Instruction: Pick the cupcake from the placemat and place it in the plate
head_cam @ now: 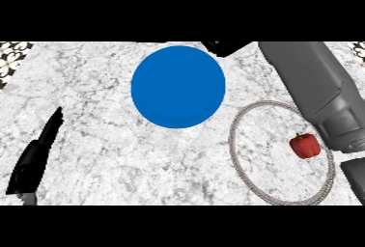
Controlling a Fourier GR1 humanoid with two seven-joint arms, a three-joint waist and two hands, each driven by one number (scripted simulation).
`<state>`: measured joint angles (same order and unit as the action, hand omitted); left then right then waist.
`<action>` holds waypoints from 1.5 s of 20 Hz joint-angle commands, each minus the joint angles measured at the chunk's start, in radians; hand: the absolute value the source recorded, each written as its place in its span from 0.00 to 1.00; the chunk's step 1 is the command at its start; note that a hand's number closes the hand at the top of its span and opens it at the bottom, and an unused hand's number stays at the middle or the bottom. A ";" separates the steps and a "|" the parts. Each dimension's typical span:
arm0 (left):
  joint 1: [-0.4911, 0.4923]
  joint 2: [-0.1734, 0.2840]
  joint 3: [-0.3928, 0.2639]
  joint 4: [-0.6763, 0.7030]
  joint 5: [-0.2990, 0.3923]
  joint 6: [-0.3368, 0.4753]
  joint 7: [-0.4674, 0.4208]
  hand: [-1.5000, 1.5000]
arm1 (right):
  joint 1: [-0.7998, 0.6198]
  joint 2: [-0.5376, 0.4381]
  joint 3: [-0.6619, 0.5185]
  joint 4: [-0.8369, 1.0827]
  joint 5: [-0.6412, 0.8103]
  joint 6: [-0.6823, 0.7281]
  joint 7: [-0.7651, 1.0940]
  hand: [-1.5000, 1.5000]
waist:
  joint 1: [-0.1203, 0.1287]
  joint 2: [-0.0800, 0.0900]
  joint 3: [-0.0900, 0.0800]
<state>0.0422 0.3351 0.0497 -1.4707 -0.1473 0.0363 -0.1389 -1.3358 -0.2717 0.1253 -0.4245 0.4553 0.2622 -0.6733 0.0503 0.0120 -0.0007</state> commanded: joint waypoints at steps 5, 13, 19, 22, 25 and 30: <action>0.000 -0.026 -0.008 -0.003 -0.030 0.022 0.014 0.50 | -0.071 0.169 0.054 0.112 0.083 -0.025 0.081 1.00 | -0.012 -0.001 0.000; -0.028 -0.018 -0.011 -0.034 -0.022 -0.011 0.064 0.50 | -0.002 0.269 0.102 0.204 0.088 -0.026 0.068 1.00 | 0.011 0.004 0.000; -0.059 -0.021 -0.014 -0.009 -0.023 -0.028 0.039 0.50 | 0.004 0.271 0.098 0.227 0.003 -0.093 0.267 0.00 | 0.041 0.006 0.000; -0.035 -0.037 -0.021 -0.014 -0.038 -0.011 0.033 0.50 | 0.021 0.271 0.067 0.237 -0.024 -0.113 0.211 0.00 | 0.037 0.010 0.000; -0.054 -0.016 0.008 0.047 -0.017 -0.037 -0.014 0.50 | 0.020 0.272 0.005 0.196 -0.120 -0.115 0.203 0.00 | 0.033 0.008 0.000; -0.019 -0.001 0.023 0.013 -0.013 -0.041 -0.008 0.50 | -0.009 0.248 -0.153 0.225 -0.225 -0.151 0.219 0.00 | 0.000 0.005 0.000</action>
<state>0.0177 0.3148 0.0496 -1.4767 -0.1745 0.0138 -0.1244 -1.3243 -0.0056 0.0569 -0.2017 0.3037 0.1274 -0.4775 0.0685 0.0204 -0.0001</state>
